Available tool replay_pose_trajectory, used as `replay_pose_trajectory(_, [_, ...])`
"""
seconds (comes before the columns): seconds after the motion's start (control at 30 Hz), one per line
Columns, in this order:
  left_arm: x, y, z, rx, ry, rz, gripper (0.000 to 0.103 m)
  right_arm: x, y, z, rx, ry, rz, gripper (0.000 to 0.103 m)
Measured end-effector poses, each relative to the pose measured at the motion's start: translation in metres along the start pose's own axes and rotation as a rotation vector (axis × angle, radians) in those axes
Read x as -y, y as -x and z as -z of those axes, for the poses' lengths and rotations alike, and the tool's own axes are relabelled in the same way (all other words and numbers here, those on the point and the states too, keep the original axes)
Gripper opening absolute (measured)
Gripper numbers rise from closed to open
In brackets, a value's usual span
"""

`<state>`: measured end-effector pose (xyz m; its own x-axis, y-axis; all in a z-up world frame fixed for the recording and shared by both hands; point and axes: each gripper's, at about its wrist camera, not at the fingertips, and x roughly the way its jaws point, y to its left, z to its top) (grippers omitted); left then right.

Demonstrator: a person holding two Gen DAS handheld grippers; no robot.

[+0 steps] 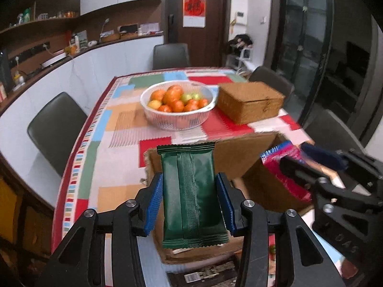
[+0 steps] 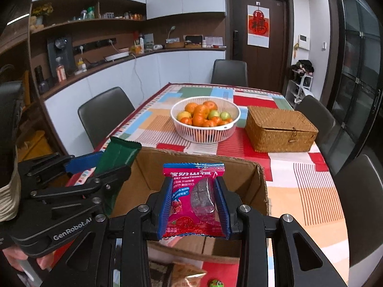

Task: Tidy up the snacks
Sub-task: 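Carry the green bar and hawthorn packet into the box and release, then grasp the gold wrapped candy with the left tool while the right tool grasps the white candy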

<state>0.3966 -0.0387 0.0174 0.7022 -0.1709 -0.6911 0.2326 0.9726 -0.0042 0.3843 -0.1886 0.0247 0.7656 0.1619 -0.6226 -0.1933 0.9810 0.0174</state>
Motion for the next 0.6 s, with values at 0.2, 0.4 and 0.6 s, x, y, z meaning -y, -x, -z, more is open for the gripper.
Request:
replay_pose_trajectory(0.2, [0.001, 0.023, 0.018, 0.038, -0.018, -0.014, 0.056, 0.008, 0.004, 0.008, 0.013, -0.012, 0.056, 0.057])
replay_pose_trajectory(0.4, [0.014, 0.069, 0.038, 0.105, -0.053, 0.006, 0.057, 0.012, 0.037, 0.026, 0.046, -0.023, 0.048, 0.057])
replay_pose_trajectory(0.6, [0.036, 0.104, 0.064, 0.122, -0.08, 0.073, 0.057, 0.017, 0.077, 0.048, 0.091, -0.033, 0.036, 0.057])
